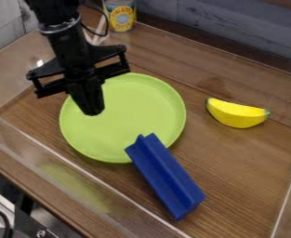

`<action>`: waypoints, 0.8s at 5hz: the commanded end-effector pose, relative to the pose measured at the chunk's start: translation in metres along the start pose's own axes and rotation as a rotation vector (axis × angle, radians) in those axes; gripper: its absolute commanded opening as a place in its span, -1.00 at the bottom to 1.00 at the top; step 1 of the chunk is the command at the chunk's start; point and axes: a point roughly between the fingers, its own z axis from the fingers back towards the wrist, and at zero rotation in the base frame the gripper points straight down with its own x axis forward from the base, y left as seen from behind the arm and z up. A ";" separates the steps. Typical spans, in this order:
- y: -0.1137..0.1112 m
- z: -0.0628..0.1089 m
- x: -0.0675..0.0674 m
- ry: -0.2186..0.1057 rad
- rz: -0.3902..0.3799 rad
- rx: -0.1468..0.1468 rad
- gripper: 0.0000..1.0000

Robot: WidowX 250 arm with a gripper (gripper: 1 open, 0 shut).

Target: Put the blue object in the green plate

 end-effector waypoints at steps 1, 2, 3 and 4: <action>-0.002 0.008 0.013 -0.045 -0.024 -0.010 -1.00; -0.001 0.007 0.019 -0.049 -0.043 -0.003 -1.00; 0.000 0.006 0.025 -0.053 -0.064 0.003 -1.00; 0.001 0.006 0.032 -0.055 -0.091 0.009 -1.00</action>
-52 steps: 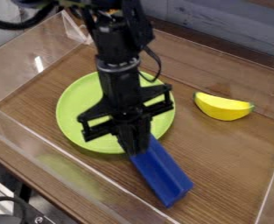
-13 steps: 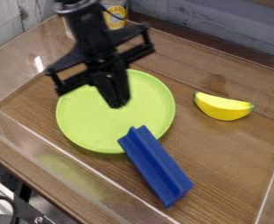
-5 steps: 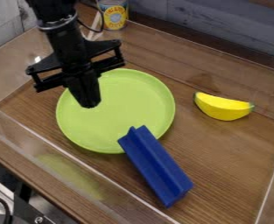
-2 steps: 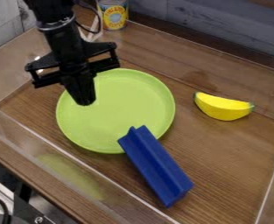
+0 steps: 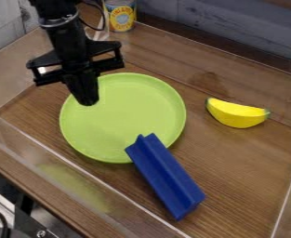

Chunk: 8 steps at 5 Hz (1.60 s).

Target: Put the blue object in the green plate

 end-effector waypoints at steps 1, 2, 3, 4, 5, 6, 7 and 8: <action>0.000 0.009 0.015 -0.045 -0.046 -0.004 -1.00; 0.004 0.008 0.023 -0.047 -0.092 0.003 -1.00; -0.004 0.016 0.006 -0.051 -0.105 -0.007 -1.00; -0.011 0.023 -0.010 -0.052 -0.119 -0.016 -1.00; -0.017 0.028 -0.027 -0.047 -0.136 -0.024 -1.00; -0.024 0.032 -0.044 -0.041 -0.151 -0.029 -1.00; -0.032 0.032 -0.064 -0.033 -0.164 -0.029 -1.00; -0.051 0.026 -0.084 -0.020 -0.168 -0.031 -1.00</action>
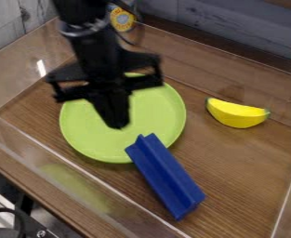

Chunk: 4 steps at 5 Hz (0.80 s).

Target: Put the blue object in the green plate

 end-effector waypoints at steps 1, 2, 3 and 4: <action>-0.025 -0.003 -0.014 -0.008 0.001 -0.013 -1.00; -0.049 -0.006 -0.030 0.003 0.024 -0.021 -1.00; -0.059 -0.012 -0.032 -0.008 0.113 -0.035 -1.00; -0.054 -0.014 -0.029 -0.017 0.196 -0.041 -1.00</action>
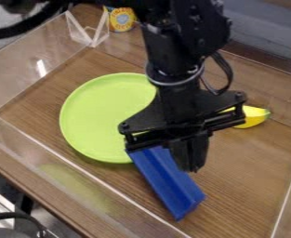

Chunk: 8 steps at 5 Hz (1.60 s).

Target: Put the blue object in the green plate

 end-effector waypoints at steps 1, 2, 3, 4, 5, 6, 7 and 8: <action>0.005 0.006 0.004 -0.025 0.057 -0.027 -1.00; 0.009 0.008 0.009 -0.037 0.112 -0.030 -1.00; 0.012 0.009 0.010 -0.051 0.167 -0.030 -1.00; 0.013 0.010 0.012 -0.064 0.213 -0.027 -1.00; 0.014 0.010 0.013 -0.076 0.258 -0.022 -1.00; 0.014 0.010 0.013 -0.087 0.295 -0.018 -1.00; 0.015 0.010 0.014 -0.097 0.322 -0.012 -1.00; 0.015 0.010 0.014 -0.107 0.342 -0.007 -1.00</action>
